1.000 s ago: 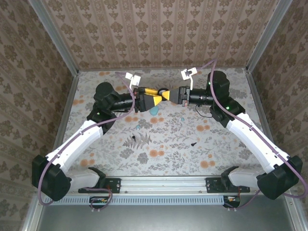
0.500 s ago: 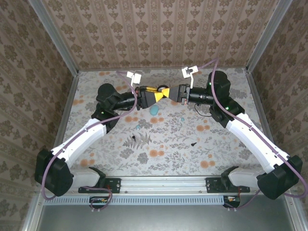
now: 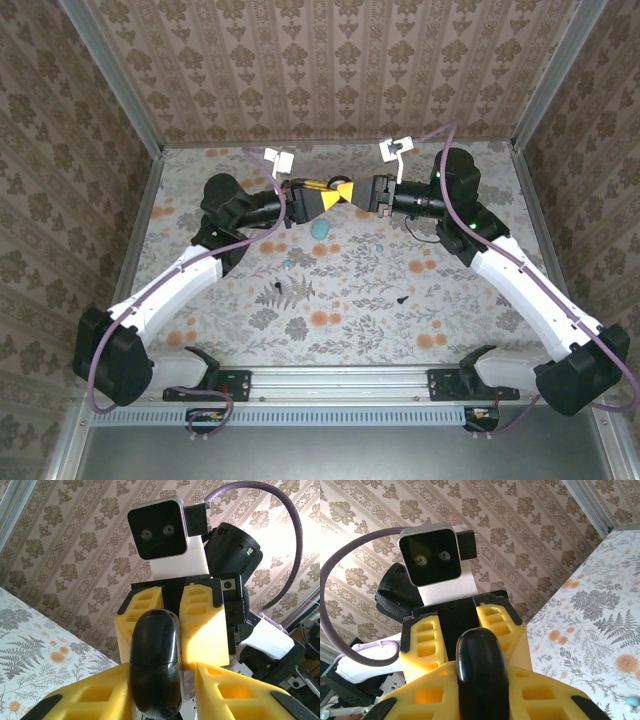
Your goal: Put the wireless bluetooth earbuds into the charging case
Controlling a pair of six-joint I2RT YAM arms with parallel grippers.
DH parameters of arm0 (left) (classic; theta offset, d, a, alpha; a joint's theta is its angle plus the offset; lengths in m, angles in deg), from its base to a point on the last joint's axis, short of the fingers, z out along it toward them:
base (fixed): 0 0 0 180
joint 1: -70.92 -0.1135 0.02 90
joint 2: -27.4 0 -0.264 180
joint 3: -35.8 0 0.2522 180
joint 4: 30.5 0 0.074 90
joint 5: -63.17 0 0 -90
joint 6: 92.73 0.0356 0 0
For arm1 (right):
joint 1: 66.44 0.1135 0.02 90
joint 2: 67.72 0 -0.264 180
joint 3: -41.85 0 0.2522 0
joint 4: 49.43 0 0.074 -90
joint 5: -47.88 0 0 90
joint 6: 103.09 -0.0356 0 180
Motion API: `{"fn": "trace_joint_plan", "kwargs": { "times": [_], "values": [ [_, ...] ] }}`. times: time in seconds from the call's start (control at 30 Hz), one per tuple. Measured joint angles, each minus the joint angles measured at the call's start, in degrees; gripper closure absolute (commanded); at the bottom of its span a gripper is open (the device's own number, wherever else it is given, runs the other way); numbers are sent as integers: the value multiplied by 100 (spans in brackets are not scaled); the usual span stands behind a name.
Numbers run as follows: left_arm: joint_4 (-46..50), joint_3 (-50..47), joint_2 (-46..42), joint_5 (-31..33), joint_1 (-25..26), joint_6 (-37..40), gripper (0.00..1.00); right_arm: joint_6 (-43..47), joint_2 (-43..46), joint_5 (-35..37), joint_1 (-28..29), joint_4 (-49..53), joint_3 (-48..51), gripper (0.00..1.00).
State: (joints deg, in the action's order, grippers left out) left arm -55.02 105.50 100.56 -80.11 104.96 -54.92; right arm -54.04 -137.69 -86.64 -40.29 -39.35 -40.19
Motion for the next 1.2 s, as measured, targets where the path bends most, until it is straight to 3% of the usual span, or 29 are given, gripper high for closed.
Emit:
{"fn": "trace_joint_plan", "kwargs": {
  "times": [0.23, 0.33, 0.43, 0.63, 0.87, 1.2],
  "values": [
    [-15, 0, 2, 11, 11, -15, 78, 0, 39, 20, 0, 4, 4, 92],
    [-20, 0, 2, -4, 11, -17, 87, 4, 68, 20, 0, 9, 4, 91],
    [-31, 0, 2, -4, 28, -11, 100, 22, 87, 24, 0, 35, 4, 81],
    [105, 0, 2, 44, 48, 101, 100, 61, 105, 146, 2, 170, 7, 60],
    [1043, 46, -181, 149, 72, 973, 100, 389, 105, 297, -50, 833, -20, 43],
    [1993, -229, -833, 138, -2, 2608, 100, 916, 79, 76, -50, 1185, -422, 37]
  ]
}}
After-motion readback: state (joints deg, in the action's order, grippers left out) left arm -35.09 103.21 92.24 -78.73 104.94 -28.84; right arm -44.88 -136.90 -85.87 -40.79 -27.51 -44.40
